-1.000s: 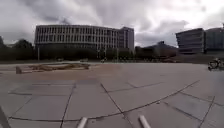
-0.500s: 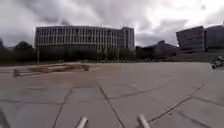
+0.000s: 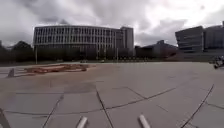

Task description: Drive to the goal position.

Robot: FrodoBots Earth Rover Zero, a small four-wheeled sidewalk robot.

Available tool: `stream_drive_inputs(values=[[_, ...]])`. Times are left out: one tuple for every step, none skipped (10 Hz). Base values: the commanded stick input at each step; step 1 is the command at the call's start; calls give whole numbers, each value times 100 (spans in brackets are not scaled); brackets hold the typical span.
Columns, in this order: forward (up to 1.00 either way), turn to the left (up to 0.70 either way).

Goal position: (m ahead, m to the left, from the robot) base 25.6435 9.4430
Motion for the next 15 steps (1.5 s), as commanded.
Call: stream_drive_inputs(values=[[70,1],[70,1],[70,1],[70,1],[70,1],[70,1],[70,1],[70,1],[70,1],[70,1],[70,1],[70,1],[70,1],[70,1],[70,1]])
